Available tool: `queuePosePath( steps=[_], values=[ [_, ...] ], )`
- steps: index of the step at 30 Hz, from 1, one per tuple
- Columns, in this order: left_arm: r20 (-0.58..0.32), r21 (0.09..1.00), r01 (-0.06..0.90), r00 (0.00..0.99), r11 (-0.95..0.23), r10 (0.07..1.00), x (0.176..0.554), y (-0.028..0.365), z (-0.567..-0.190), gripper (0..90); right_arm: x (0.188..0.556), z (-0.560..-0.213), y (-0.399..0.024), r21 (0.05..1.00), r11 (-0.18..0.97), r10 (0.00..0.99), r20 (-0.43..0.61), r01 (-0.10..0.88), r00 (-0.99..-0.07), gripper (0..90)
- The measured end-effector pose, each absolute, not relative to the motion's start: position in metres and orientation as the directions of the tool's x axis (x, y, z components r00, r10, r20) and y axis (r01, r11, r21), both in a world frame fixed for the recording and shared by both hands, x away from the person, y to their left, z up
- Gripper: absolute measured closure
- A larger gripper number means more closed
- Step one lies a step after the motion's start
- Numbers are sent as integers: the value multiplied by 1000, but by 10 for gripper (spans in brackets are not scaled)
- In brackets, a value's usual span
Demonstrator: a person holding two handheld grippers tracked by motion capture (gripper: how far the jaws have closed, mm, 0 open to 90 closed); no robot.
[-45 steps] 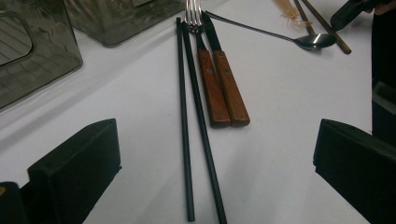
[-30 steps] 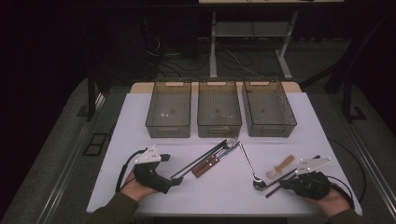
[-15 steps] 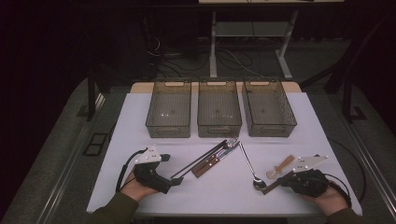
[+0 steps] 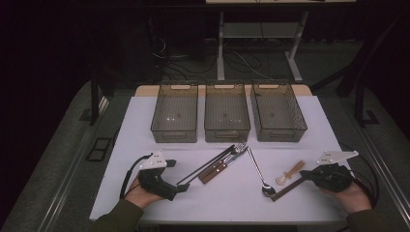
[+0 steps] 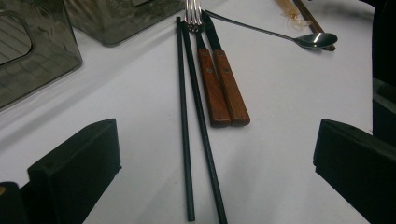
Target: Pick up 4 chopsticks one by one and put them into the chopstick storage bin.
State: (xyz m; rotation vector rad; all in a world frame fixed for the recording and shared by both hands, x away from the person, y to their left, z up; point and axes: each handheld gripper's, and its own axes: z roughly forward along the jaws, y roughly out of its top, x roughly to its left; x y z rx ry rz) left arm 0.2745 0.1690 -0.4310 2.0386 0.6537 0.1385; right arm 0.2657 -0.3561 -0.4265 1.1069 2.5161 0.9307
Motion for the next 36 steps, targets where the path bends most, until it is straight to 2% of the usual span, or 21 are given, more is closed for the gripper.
queuePosePath(
  steps=[9, 17, 36],
  values=[
    [-160, 827, 393, 850, -402, 502, 275, 169, -431, 0, 282, -429, -382, 640, 452, 795, 28, 621, -606, 894],
    [-162, 827, 394, 850, -401, 502, 275, 169, -431, 0, 302, -435, -399, 605, 405, 854, 17, 686, -520, 894],
    [-162, 825, 394, 852, -404, 499, 274, 169, -431, 0, 301, -440, -401, 582, 415, 860, 0, 700, -510, 894]
  ],
)
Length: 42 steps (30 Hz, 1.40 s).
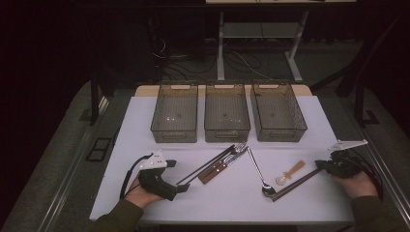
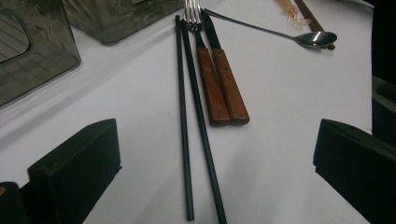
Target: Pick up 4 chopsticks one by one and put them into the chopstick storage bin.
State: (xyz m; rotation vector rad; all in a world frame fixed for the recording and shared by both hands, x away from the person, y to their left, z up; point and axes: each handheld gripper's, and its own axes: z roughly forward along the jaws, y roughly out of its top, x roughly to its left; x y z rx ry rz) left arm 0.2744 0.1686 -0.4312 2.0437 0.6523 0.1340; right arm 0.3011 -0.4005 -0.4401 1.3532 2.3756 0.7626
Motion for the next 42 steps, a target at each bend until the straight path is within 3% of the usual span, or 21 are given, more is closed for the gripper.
queuePosePath(
  steps=[42],
  values=[
    [-165, 824, 396, 853, -406, 495, 274, 168, -431, 0, 282, -438, -408, 563, 396, 876, 7, 725, -483, 895]
  ],
)
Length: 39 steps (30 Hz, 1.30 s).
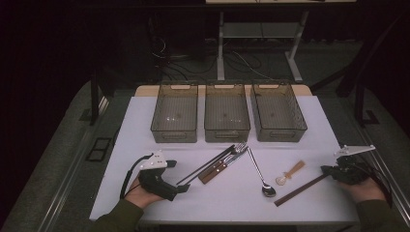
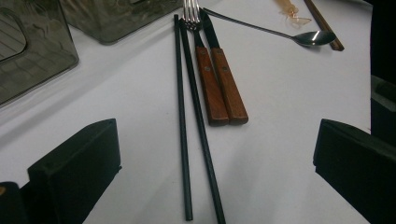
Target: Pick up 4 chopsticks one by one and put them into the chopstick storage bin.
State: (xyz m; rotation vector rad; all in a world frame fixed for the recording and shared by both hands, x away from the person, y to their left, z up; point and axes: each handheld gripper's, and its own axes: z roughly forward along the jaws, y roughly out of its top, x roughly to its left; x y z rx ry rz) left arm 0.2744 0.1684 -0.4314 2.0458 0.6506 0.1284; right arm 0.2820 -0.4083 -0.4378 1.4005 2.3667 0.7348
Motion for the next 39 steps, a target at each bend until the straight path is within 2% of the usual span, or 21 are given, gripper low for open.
queuePosePath(
  steps=[39],
  values=[
    [-164, 825, 394, 853, -405, 495, 274, 168, -431, 0, 256, -437, -430, 564, 375, 886, 14, 736, -463, 894]
  ],
)
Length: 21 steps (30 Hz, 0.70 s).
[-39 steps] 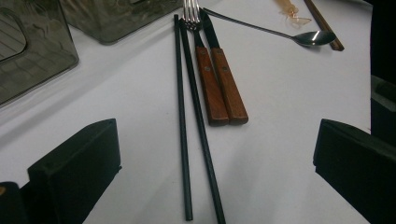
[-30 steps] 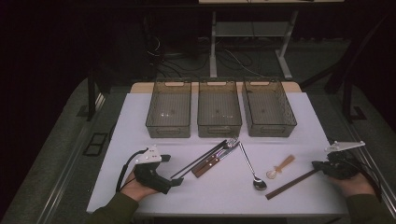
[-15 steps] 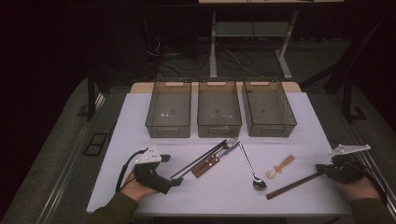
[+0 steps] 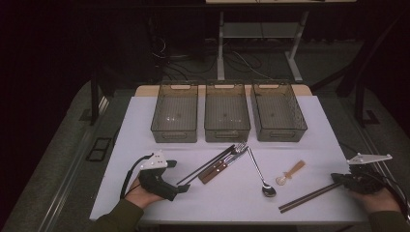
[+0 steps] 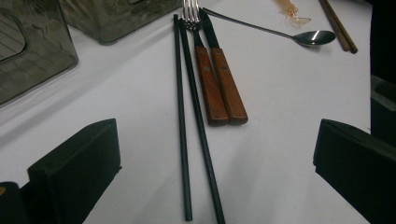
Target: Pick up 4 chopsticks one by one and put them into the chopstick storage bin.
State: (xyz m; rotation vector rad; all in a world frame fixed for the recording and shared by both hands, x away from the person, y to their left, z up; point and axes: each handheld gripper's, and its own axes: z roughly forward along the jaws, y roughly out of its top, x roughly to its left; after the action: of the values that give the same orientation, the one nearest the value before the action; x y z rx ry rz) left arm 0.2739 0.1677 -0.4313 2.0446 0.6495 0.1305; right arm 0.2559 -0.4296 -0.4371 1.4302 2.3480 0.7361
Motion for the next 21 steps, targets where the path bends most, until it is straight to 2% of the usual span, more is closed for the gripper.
queuePosePath(
  steps=[4, 6, 11, 15, 21],
  values=[
    [-161, 824, 393, 853, -408, 496, 274, 168, -431, 0, 255, -435, -426, 600, 372, 884, 4, 709, -467, 877],
    [-157, 824, 389, 855, -411, 494, 274, 169, -431, 0, 250, -426, -419, 633, 379, 865, 18, 675, -502, 841],
    [-160, 825, 391, 854, -408, 494, 274, 169, -431, 0, 236, -415, -403, 650, 436, 800, 37, 623, -599, 831],
    [-157, 825, 388, 855, -410, 494, 274, 169, -430, 0, 229, -422, -388, 644, 503, 723, 53, 577, -689, 695],
    [-154, 824, 386, 858, -416, 491, 275, 169, -431, 0, 227, -425, -369, 663, 552, 622, 76, 505, -779, 575]
  ],
)
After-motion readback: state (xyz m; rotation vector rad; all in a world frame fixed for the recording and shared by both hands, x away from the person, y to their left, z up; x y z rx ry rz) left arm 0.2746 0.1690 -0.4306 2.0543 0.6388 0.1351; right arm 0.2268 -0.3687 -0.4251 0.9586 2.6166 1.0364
